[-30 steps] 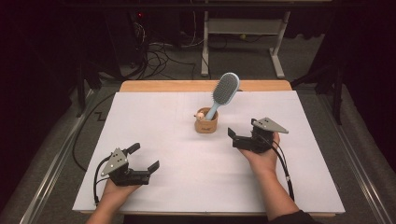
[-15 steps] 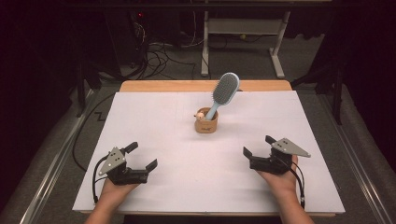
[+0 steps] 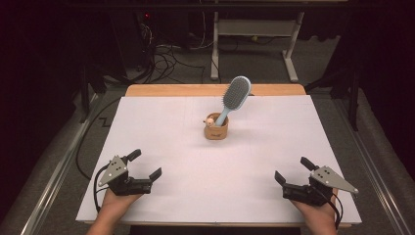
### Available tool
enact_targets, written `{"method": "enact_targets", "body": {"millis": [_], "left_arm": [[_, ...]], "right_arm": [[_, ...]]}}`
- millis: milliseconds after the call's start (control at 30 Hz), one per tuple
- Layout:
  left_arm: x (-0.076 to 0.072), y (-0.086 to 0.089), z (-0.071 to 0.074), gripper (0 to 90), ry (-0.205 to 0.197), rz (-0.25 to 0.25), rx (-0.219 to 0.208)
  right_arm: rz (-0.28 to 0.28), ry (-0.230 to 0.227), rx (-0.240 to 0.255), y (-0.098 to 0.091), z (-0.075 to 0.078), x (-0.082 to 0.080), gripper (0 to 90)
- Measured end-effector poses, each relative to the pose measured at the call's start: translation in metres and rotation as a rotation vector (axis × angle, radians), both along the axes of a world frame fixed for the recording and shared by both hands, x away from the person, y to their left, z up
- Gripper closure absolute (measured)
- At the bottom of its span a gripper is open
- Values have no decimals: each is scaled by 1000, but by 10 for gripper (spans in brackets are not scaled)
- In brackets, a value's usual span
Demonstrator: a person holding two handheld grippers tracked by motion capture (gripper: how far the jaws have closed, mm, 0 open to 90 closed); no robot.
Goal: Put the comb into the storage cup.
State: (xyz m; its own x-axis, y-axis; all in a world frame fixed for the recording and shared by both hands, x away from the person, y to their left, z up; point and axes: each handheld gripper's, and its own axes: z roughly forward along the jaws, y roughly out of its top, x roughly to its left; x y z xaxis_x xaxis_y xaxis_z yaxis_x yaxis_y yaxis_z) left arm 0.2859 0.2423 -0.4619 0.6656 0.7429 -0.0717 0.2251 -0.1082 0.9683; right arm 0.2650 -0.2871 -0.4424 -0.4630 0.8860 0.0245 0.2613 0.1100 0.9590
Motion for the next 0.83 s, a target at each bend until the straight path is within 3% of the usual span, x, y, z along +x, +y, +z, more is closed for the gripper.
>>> {"method": "enact_targets", "body": {"millis": [100,400,833], "left_arm": [[-3,4,1,2,4,5,-13],[-5,2,0,2,7,-11,-2],[-7,2,0,2,2,-14,-8]], "right_arm": [[-21,-12,-25,-4,-3,-4,3],[-47,-15,15,-8,-1,-1,3],[-41,-7,-5,-6,-3,-1,3]]}}
